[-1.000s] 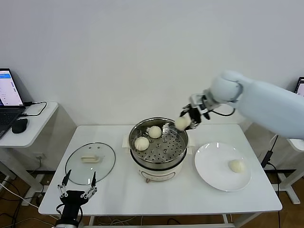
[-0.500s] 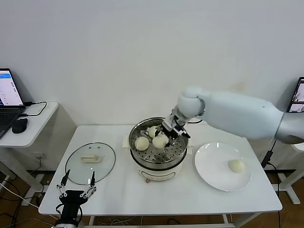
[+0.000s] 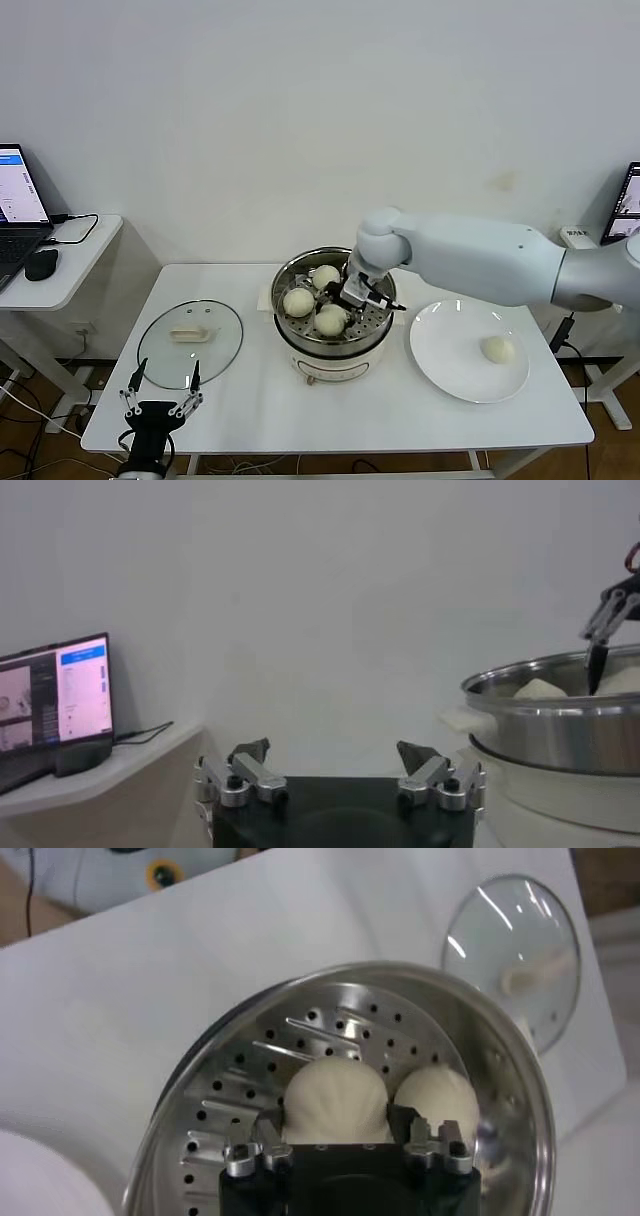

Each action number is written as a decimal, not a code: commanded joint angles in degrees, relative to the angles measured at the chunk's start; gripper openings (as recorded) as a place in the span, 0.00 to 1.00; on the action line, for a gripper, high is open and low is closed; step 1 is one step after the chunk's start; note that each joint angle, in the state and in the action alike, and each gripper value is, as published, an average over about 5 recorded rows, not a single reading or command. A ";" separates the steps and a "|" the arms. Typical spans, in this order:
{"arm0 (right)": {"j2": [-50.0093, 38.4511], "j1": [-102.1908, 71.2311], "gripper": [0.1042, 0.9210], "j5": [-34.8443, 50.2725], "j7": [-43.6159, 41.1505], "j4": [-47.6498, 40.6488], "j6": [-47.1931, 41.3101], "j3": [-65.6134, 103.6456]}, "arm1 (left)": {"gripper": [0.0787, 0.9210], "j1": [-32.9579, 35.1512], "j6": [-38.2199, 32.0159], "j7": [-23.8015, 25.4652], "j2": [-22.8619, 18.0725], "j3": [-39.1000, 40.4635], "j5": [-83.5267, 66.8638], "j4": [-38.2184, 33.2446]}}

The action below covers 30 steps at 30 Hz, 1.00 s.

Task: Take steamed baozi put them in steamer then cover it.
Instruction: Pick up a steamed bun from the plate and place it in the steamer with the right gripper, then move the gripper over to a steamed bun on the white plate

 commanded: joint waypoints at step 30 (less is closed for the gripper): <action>-35.41 1.96 0.88 13.53 -0.34 7.25 -40.34 7.05 | 0.88 -1.89 0.24 0.14 3.19 1.95 -0.19 0.98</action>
